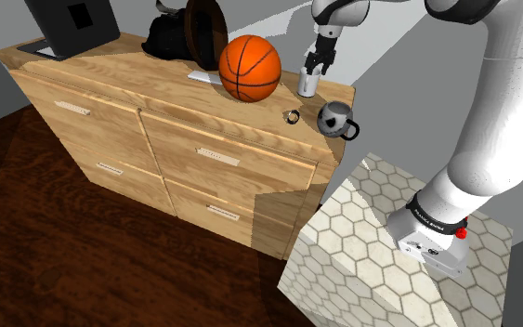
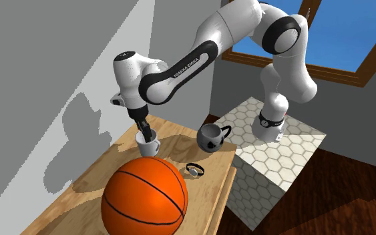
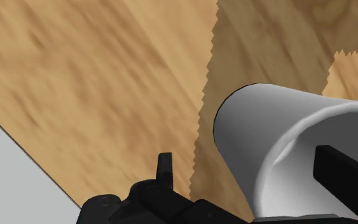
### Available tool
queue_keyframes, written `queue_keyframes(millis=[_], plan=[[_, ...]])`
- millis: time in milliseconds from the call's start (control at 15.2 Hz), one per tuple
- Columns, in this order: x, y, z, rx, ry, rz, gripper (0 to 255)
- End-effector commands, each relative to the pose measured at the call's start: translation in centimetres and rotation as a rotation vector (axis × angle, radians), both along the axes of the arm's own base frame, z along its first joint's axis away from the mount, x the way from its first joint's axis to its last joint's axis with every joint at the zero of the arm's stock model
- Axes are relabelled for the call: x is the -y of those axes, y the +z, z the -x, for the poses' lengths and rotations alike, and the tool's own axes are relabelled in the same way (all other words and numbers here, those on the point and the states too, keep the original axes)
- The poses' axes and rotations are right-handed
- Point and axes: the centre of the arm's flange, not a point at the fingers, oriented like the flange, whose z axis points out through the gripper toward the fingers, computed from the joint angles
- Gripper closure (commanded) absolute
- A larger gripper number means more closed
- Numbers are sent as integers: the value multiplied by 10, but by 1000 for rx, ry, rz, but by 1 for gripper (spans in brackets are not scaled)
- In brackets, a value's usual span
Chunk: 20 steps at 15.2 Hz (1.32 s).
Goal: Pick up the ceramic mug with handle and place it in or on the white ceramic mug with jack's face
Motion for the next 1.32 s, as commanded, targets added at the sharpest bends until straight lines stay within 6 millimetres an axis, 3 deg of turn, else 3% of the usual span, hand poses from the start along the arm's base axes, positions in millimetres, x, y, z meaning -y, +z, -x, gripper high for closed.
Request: queue_keyframes(millis=[0, 132, 198, 792, 1254], plan=[[0, 0, 0, 0, 0, 0, 0], [0, 0, 0, 0, 0, 0, 0], [0, 0, 0, 0, 0, 0, 255], [0, 0, 0, 0, 0, 0, 255], [0, 37, 0, 0, 0, 0, 255]])
